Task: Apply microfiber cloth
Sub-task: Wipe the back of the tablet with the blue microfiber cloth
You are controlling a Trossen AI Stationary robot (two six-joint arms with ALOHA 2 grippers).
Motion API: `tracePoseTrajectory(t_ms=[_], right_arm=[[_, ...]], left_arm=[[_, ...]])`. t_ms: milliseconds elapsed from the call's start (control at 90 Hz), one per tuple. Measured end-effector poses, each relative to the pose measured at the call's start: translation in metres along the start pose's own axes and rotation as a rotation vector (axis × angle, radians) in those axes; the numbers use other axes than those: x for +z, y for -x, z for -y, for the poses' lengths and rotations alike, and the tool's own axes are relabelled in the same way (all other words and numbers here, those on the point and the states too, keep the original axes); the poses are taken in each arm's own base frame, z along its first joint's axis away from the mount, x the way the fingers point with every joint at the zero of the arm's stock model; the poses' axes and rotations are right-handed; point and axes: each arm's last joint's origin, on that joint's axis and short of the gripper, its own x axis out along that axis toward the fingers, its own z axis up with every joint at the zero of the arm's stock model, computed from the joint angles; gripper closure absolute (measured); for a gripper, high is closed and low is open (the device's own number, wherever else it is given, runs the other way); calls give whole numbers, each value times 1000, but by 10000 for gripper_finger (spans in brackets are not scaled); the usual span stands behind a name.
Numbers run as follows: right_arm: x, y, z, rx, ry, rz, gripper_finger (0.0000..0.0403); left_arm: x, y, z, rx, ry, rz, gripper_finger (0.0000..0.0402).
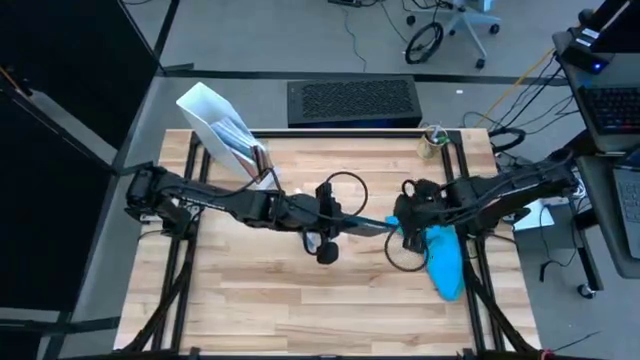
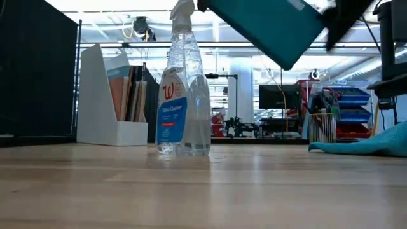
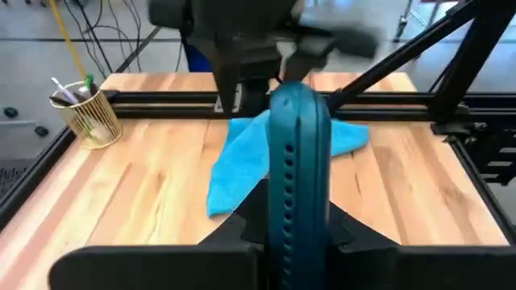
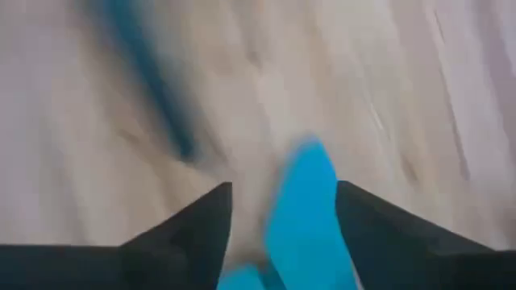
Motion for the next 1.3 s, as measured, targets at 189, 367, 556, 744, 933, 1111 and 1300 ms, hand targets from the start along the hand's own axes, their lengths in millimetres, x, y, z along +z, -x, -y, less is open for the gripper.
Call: tracePoseTrajectory(t_ms=[189,367,556,744,933,1111,1300], right_arm=[[-37,-44,8,-139,-192,-164,155],[-67,-79,18,-237,-318,-249,156],[-82,-108,19,-188,-353,-251,165],[-90,-132,16,-63,-349,-236,187],[-92,-143,7,98,-316,-204,267],[-99,-139,-5,176,-268,-246,370],[-110,-132,-33,350,-216,-244,393]], left_arm=[[-5,-7,1,2,1,-23,387],[-15,-20,4,-12,15,-52,387],[-30,-38,7,-14,30,-101,387],[-40,-48,13,-23,93,-128,387],[-42,-48,23,-20,205,-130,387],[-43,-46,27,71,350,-117,388],[-66,-66,43,86,435,-159,388]])
